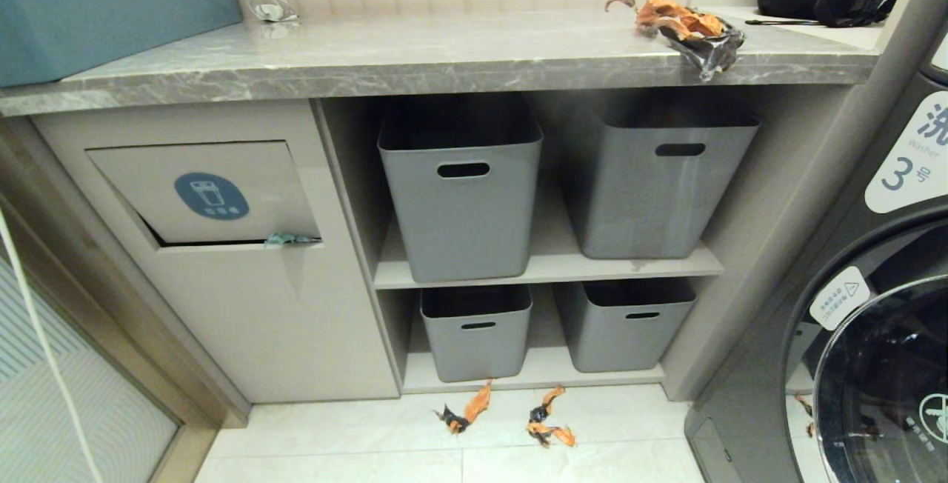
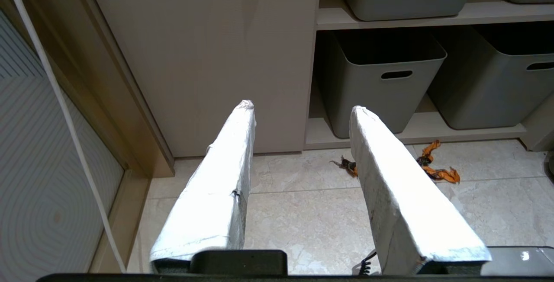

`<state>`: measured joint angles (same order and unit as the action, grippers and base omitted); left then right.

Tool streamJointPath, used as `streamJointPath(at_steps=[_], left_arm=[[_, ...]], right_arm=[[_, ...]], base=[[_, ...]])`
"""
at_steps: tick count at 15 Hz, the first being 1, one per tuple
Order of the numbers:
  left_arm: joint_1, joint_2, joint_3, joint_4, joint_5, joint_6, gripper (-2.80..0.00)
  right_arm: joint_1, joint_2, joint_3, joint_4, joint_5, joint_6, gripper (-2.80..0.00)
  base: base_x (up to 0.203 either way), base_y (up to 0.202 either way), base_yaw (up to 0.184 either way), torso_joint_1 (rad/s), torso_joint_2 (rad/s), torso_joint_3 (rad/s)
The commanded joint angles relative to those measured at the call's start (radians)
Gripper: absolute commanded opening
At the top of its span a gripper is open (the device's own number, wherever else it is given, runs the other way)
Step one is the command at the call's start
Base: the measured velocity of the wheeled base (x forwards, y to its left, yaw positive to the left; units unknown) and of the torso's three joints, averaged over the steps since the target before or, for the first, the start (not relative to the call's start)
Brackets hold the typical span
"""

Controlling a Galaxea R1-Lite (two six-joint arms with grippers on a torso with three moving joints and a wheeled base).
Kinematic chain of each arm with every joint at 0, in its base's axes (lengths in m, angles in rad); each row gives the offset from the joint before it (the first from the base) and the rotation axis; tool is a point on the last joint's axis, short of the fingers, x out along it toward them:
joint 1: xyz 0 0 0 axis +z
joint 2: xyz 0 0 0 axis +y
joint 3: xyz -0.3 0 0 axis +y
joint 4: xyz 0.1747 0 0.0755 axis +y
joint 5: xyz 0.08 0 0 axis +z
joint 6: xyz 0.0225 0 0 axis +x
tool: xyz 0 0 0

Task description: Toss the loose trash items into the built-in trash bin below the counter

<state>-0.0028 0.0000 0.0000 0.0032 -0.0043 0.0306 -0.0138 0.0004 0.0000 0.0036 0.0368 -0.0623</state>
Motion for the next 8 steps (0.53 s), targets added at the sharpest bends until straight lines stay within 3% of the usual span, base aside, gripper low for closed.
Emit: streamJointPath(at_steps=[1, 8], left_arm=[[0.000, 0.000, 0.000, 0.000, 0.000, 0.000, -2.80], [0.001, 0.000, 0.000, 0.002, -0.005, 0.031, -2.80]], right_arm=[[0.000, -0.002, 0.000, -0.001, 0.002, -0.002, -2.80], [0.000, -0.002, 0.000, -0.001, 0.000, -0.001, -2.80]], base=[[0.000, 0.000, 0.000, 0.000, 0.00, 0.000], [0.000, 0.000, 0.000, 0.000, 0.00, 0.000]])
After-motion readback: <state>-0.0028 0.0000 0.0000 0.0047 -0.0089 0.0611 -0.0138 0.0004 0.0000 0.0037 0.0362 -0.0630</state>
